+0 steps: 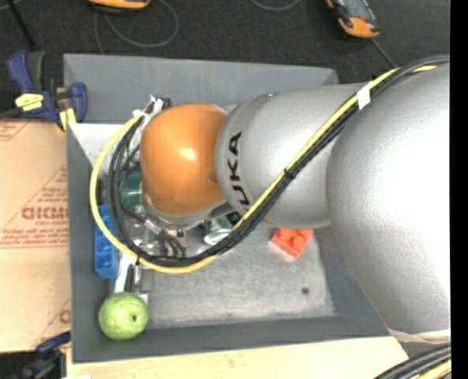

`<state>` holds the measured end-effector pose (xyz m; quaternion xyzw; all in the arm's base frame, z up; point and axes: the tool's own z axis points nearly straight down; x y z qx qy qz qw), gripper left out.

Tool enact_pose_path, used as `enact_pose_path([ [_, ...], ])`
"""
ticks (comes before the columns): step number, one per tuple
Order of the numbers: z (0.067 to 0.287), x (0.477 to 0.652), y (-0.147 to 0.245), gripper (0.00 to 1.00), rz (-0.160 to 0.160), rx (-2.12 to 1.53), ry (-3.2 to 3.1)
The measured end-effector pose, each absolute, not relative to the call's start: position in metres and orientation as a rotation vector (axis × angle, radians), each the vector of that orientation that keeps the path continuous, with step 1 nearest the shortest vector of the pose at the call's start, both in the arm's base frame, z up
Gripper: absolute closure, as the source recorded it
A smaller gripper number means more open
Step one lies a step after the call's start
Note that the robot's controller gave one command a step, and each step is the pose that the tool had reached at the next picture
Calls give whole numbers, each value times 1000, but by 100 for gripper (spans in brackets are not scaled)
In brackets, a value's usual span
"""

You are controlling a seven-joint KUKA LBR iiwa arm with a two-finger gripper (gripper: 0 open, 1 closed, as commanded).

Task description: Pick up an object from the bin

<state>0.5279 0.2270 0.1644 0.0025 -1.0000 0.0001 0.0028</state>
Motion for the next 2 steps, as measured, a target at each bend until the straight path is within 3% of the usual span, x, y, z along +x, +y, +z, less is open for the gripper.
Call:
enact_pose_path([
  [1,169,530,226,0,-3,0,-3144],
  [2,128,540,226,0,-1,522,-3104],
])
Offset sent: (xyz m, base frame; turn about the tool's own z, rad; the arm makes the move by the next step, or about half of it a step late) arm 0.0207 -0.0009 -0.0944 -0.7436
